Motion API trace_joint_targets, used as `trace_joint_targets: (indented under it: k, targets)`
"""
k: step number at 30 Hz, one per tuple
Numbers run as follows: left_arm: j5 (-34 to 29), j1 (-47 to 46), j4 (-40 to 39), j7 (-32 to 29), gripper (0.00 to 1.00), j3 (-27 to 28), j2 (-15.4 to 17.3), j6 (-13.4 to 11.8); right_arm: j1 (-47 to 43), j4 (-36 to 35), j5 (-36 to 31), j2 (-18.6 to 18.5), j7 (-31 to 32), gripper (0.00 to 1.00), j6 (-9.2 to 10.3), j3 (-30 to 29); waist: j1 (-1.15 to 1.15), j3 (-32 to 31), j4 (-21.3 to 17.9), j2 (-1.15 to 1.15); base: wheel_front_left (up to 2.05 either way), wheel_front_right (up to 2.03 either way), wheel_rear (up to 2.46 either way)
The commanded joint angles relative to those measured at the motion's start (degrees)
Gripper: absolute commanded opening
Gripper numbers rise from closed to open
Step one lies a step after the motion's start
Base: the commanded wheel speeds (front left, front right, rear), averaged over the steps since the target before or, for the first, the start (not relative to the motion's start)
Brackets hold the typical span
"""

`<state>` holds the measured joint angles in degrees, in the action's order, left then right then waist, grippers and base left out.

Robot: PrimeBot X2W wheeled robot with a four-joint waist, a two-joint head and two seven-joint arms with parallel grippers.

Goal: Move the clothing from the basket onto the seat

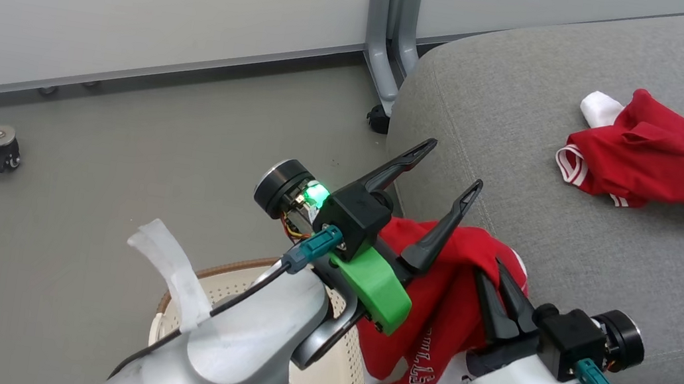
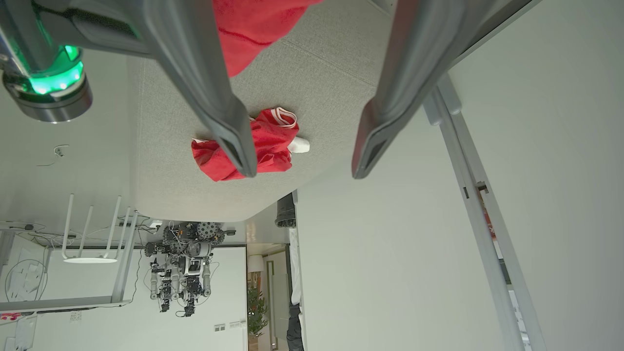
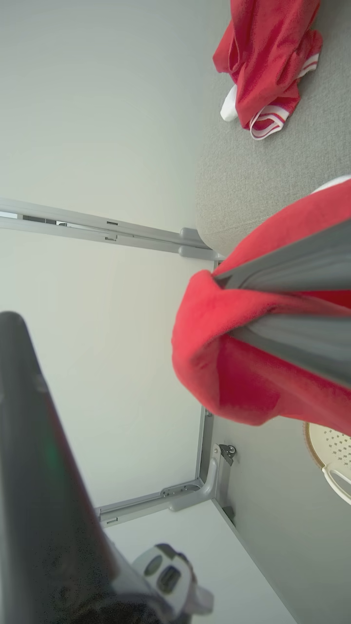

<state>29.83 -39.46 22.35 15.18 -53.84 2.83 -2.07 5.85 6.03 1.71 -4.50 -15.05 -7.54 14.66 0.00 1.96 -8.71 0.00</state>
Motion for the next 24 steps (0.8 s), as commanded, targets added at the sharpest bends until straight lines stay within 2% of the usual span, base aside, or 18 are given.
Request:
trace_joint_targets:
  k: [1,8,24]
  targets:
    - [0.02,-0.96,0.07,-0.07,1.00,0.23,0.12,0.05,-0.26,-0.58,-0.09,-0.07,-0.19,0.00,0.10,-0.60,0.00,0.29,-0.62,0.00,0.00,0.00,0.00]
    - [-0.63,-1.11,0.89,-0.06,1.00,0.73,0.12,0.30,0.21,-2.65,0.66,0.18,-0.19,0.00,0.10,-2.73,0.00,1.71,-4.89,0.00,0.00,0.00,0.00]
    - [-2.01,-1.19,2.95,-0.07,1.00,1.74,0.40,1.44,-1.28,-9.89,0.98,1.07,-0.18,0.00,0.10,-6.36,0.00,6.00,-22.26,0.00,0.00,0.00,0.00]
